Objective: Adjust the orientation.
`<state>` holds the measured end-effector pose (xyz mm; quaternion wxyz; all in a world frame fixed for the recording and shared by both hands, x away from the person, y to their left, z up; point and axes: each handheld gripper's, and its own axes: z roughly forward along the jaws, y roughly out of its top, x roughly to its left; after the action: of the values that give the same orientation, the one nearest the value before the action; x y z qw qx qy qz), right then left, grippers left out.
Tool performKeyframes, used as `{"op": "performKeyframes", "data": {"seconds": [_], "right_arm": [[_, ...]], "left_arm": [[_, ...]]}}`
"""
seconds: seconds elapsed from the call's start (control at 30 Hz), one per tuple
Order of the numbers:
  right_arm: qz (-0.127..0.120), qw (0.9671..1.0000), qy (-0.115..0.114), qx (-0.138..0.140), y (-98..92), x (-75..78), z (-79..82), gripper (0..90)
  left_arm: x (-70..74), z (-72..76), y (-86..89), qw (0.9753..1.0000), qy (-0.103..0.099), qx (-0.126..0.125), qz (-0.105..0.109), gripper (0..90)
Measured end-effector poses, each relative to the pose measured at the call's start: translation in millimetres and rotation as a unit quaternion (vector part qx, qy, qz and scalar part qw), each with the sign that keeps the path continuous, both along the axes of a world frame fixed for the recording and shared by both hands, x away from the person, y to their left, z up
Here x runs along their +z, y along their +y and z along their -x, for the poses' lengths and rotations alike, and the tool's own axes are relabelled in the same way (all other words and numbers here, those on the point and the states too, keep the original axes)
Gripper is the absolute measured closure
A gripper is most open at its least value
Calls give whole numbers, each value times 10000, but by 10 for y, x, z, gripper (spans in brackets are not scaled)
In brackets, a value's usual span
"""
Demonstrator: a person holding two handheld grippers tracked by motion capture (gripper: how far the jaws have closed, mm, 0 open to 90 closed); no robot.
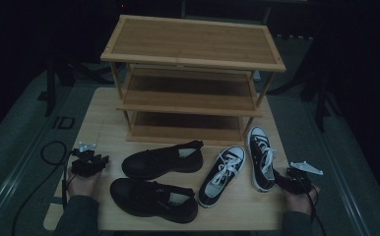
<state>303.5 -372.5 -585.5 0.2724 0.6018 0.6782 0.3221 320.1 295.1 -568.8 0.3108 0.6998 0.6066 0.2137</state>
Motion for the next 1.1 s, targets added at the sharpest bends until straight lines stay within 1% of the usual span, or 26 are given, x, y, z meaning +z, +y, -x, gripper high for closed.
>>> {"op": "performKeyframes", "data": {"seconds": [0.07,0.17,0.23,0.3,0.33,0.37,0.4,0.43,0.47,0.53,0.57,0.6,0.73,0.77,0.8,0.83,0.87,0.97,1.1], "right_arm": [[0,10000,0,0,0,0,0,361],[4,10000,3,-11,2,0,3,360],[1,10000,5,-15,3,0,3,360],[1,10000,5,-15,3,0,3,360],[2,10000,5,-13,3,0,4,361],[2,10000,5,-15,4,0,5,361],[4,10000,3,-15,4,-1,4,362],[2,10000,4,-17,4,-1,5,362],[2,10000,4,-17,4,-1,5,362],[0,10000,8,-21,5,0,7,363],[0,10000,8,-21,5,0,7,363],[1,10000,8,-23,5,0,7,363],[3,10000,7,-21,5,0,6,363],[1,10000,8,-22,5,0,6,363],[1,10000,9,-22,5,0,7,363],[1,10000,9,-22,5,0,7,363],[3,10000,7,-21,4,0,6,363],[2,10000,6,-20,4,0,6,363],[3,10000,6,-19,4,0,6,363]], "left_arm": [[2,2,-5,10000,13,-38,-6,660],[33,32,-23,9997,52,-171,-149,658],[48,44,-24,9997,41,-193,-141,653],[105,82,-24,9997,-19,-221,-61,646],[137,86,-23,9997,-14,-239,23,641],[137,86,-23,9997,-14,-239,23,638],[166,89,-30,9996,-28,-257,59,638],[218,97,-64,9994,-37,-330,-7,638],[218,97,-64,9994,-37,-330,-7,636],[272,103,-114,9989,14,-456,-66,631],[272,103,-114,9989,14,-456,-66,626],[293,107,-123,9987,22,-490,-114,623],[383,135,-134,9984,24,-537,-190,614],[406,144,-132,9983,25,-543,-188,610],[453,159,-122,9984,12,-557,-133,610],[453,159,-122,9984,12,-557,-133,610],[476,167,-118,9983,3,-577,-85,610],[558,209,-134,9975,-29,-713,11,597],[616,246,-172,9966,-23,-820,-22,588]]}}
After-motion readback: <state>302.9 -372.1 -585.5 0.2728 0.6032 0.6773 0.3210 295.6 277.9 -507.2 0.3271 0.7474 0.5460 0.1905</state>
